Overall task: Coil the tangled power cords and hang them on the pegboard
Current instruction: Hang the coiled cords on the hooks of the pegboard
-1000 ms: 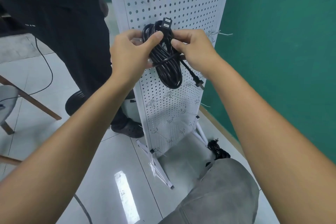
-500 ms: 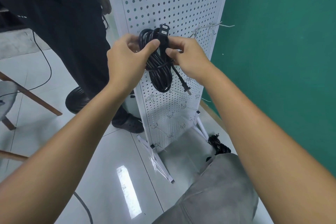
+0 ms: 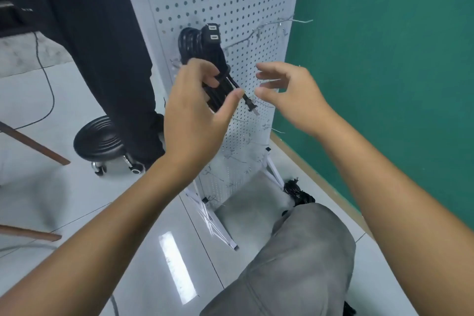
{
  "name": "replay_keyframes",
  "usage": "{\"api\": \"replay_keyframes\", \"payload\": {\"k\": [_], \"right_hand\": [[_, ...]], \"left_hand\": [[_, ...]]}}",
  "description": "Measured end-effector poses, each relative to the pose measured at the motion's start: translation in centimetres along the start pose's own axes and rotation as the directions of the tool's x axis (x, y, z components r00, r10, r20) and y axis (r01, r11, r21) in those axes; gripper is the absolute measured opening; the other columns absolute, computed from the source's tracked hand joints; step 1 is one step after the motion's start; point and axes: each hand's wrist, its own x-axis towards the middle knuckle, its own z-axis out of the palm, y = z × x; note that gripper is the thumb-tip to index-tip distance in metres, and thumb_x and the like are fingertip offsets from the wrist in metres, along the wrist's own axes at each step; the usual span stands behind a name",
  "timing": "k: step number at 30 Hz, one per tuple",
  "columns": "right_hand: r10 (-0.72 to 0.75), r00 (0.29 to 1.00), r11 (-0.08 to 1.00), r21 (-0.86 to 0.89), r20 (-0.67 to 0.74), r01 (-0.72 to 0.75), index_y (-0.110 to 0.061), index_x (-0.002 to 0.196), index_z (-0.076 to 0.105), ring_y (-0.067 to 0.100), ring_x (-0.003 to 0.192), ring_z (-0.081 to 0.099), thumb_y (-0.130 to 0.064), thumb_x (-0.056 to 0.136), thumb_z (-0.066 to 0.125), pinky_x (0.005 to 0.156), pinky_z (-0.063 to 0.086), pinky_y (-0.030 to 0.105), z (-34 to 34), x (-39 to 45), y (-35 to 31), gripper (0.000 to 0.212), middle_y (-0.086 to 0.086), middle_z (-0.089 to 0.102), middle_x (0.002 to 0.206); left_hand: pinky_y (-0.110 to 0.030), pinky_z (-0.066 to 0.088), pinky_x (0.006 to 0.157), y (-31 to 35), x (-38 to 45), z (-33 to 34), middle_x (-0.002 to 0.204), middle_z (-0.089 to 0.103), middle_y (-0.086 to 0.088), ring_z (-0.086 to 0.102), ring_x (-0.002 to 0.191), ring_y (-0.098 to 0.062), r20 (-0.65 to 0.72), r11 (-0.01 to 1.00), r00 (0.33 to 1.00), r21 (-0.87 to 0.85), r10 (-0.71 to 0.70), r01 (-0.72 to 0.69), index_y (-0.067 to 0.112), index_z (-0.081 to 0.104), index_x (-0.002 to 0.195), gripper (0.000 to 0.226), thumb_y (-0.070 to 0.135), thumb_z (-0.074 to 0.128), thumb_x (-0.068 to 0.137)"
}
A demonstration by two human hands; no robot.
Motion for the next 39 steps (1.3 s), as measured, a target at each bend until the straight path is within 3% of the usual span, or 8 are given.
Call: {"api": "replay_keyframes", "payload": {"k": [7, 14, 18, 22, 27, 30, 34, 39], "right_hand": [[0.205, 0.979, 0.971, -0.124, -0.023, -0.206, -0.024, 0.136, 0.063, 0.009, 0.106, 0.068, -0.014, 0.086, 0.082, 0.100, 0.053, 0.031, -5.1, -6.2, 11.8, 0.054, -0.009, 0.070, 0.120], [0.532, 0.847, 0.828, -0.202, -0.011, -0.523, -0.019, 0.140, 0.060, 0.014, 0.109, 0.066, -0.020, 0.084, 0.084, 0.103, 0.049, 0.031, -8.2, -11.5, 29.3, 0.061, -0.004, 0.066, 0.125], [0.672, 0.739, 0.733, -0.184, 0.051, -0.654, -0.015, 0.139, 0.059, 0.017, 0.106, 0.063, -0.023, 0.082, 0.086, 0.100, 0.048, 0.031, -6.2, -12.2, 39.4, 0.064, 0.000, 0.066, 0.127], [0.745, 0.655, 0.667, -0.170, 0.129, -0.726, -0.017, 0.141, 0.057, 0.019, 0.106, 0.061, -0.022, 0.083, 0.086, 0.093, 0.046, 0.028, -3.3, -11.9, 48.0, 0.065, 0.004, 0.063, 0.131], [0.776, 0.591, 0.631, -0.274, 0.220, -0.726, -0.016, 0.147, 0.052, 0.019, 0.108, 0.057, -0.018, 0.080, 0.088, 0.096, 0.044, 0.029, -1.6, -11.7, 56.0, 0.076, 0.006, 0.060, 0.139], [0.803, 0.550, 0.596, -0.329, 0.229, -0.733, -0.015, 0.148, 0.051, 0.024, 0.119, 0.058, -0.020, 0.081, 0.087, 0.101, 0.045, 0.033, -1.2, -12.0, 59.4, 0.076, 0.007, 0.059, 0.141], [0.823, 0.504, 0.568, -0.368, 0.261, -0.736, -0.012, 0.150, 0.048, 0.028, 0.131, 0.054, -0.022, 0.082, 0.086, 0.106, 0.042, 0.034, -0.2, -12.0, 63.0, 0.078, 0.009, 0.055, 0.146], [0.833, 0.459, 0.552, -0.407, 0.308, -0.728, -0.013, 0.153, 0.044, 0.029, 0.138, 0.050, -0.027, 0.081, 0.087, 0.107, 0.038, 0.032, 1.7, -11.7, 67.0, 0.085, 0.011, 0.050, 0.153]], "left_hand": [[-0.039, 0.054, 0.076, -0.9, -7.0, 10.3, 0.093, 0.064, 0.015, 0.061, 0.082, -0.007, 0.451, 0.990, 0.893, -0.130, 0.005, 0.060, 0.025, 0.057, 0.113, 0.029, 0.045, 0.069, 0.096], [-0.039, 0.057, 0.082, -7.1, -14.0, 27.3, 0.091, 0.064, 0.012, 0.064, 0.082, -0.013, 0.827, 0.981, 0.541, 0.057, -0.150, 0.184, 0.029, 0.055, 0.108, 0.030, 0.053, 0.065, 0.093], [-0.030, 0.044, 0.077, -11.6, -17.0, 37.0, 0.097, 0.062, -0.003, 0.064, 0.096, -0.026, 0.912, 0.953, 0.307, 0.212, -0.272, 0.216, 0.015, 0.053, 0.117, 0.037, 0.043, 0.066, 0.097], [-0.036, 0.041, 0.104, -15.7, -19.8, 45.4, 0.147, 0.053, -0.016, 0.050, 0.135, -0.035, 0.906, 0.894, 0.133, 0.356, -0.402, 0.272, 0.004, 0.044, 0.147, 0.070, 0.044, 0.069, 0.096], [-0.036, 0.042, 0.106, -19.0, -23.7, 51.7, 0.157, 0.042, -0.020, 0.045, 0.140, -0.035, 0.843, 0.766, -0.015, 0.496, -0.538, 0.410, 0.000, 0.024, 0.158, 0.101, 0.053, 0.075, 0.089], [-0.036, 0.049, 0.100, -19.8, -25.8, 54.0, 0.148, 0.050, -0.014, 0.054, 0.127, -0.030, 0.795, 0.645, -0.070, 0.537, -0.603, 0.543, 0.003, 0.032, 0.153, 0.106, 0.058, 0.084, 0.078], [-0.038, 0.057, 0.097, -22.4, -29.4, 57.7, 0.118, 0.072, 0.002, 0.069, 0.108, -0.020, 0.810, 0.625, -0.034, 0.478, -0.586, 0.618, 0.019, 0.059, 0.131, 0.110, 0.072, 0.087, 0.039], [-0.031, 0.057, 0.088, -21.5, -28.8, 57.3, 0.102, 0.076, 0.007, 0.070, 0.097, -0.013, 0.831, 0.646, 0.026, 0.412, -0.556, 0.643, 0.026, 0.071, 0.116, 0.063, 0.047, 0.091, 0.060]]}}
